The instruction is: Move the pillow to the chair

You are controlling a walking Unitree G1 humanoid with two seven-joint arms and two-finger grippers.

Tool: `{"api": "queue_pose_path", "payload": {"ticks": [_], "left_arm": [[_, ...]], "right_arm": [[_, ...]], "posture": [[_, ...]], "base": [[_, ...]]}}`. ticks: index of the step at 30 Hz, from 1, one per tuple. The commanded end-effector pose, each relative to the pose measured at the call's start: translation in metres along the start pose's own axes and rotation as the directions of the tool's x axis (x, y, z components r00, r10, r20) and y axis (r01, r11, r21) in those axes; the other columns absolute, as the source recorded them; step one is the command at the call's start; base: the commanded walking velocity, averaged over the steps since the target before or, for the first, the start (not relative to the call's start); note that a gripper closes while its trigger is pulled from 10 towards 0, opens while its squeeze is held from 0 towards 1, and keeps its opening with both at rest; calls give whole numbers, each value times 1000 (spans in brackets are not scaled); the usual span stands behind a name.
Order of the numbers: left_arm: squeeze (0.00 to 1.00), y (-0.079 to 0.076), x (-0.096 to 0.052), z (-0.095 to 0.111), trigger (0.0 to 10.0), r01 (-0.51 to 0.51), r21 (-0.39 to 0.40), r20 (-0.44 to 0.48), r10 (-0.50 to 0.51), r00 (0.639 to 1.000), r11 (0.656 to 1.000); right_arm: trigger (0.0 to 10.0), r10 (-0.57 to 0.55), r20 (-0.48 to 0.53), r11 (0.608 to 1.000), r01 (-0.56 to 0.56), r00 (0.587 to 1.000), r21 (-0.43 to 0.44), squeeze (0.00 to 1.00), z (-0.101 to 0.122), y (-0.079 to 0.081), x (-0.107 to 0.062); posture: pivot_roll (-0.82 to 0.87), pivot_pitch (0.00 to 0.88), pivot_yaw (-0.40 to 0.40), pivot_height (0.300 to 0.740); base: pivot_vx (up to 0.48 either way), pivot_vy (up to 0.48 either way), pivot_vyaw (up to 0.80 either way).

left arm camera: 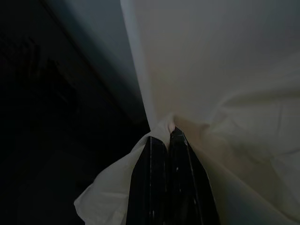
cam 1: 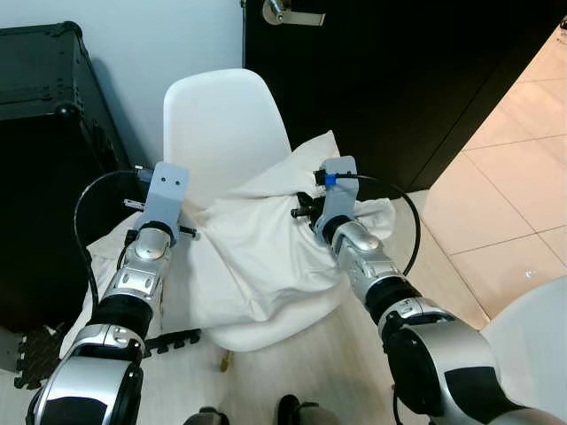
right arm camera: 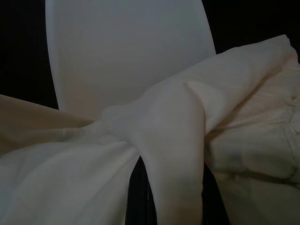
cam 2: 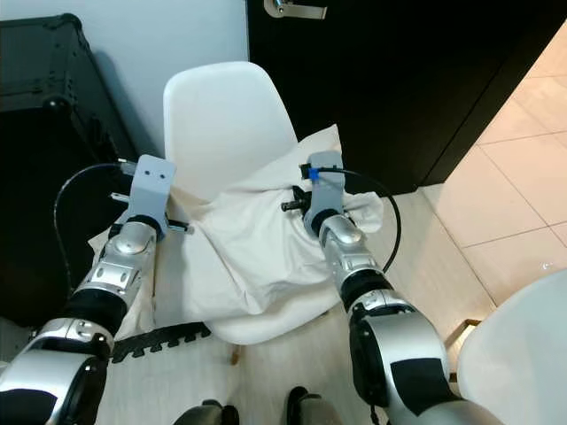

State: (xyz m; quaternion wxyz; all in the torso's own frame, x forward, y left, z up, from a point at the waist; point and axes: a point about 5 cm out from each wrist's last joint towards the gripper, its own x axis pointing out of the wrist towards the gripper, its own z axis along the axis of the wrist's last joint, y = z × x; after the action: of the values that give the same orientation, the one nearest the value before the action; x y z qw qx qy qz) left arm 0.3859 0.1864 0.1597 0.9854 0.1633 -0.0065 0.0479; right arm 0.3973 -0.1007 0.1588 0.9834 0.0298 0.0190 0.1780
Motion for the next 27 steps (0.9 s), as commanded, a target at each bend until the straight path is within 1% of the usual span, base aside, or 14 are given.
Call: {"api": "queue_pose_path", "payload": {"ticks": [1,5,10,15,23,25,27], "left_arm": [[0,-6,1,6,10000,2,-7,42,-2,999,1000],[0,-11,-2,-2,10000,17,6,35,-18,999,1000],[0,-11,-2,-4,10000,18,9,26,-19,999,1000],[0,-16,-1,-2,10000,42,33,38,-43,998,999],[0,-11,-1,-4,10000,44,47,36,-45,998,998],[0,-8,-2,-7,10000,43,53,29,-44,999,998],[0,-8,-2,-8,10000,43,56,28,-45,999,997]], "right_arm": [[10000,10,23,1000,-11,1000,19,0,3,3,1],[10000,10,4,1000,-10,1000,11,0,-8,2,-3],[10000,12,4,1000,-12,1000,16,0,-8,2,-3],[10000,16,9,999,-17,1000,31,0,-7,1,-3],[10000,18,1,999,-18,1000,27,0,-11,2,-4],[10000,14,0,998,-14,1000,57,0,-13,1,-5],[10000,14,5,998,-14,1000,59,0,-13,1,-5]], "posture": [[76,238,-69,720],[74,222,-59,700],[73,223,-56,685],[92,218,-46,661],[106,214,-20,657],[110,211,-16,652],[110,210,-15,647]], "base": [[0,0,0],[0,0,0],[0,0,0],[0,0,0],[0,0,0],[0,0,0],[0,0,0]]}}
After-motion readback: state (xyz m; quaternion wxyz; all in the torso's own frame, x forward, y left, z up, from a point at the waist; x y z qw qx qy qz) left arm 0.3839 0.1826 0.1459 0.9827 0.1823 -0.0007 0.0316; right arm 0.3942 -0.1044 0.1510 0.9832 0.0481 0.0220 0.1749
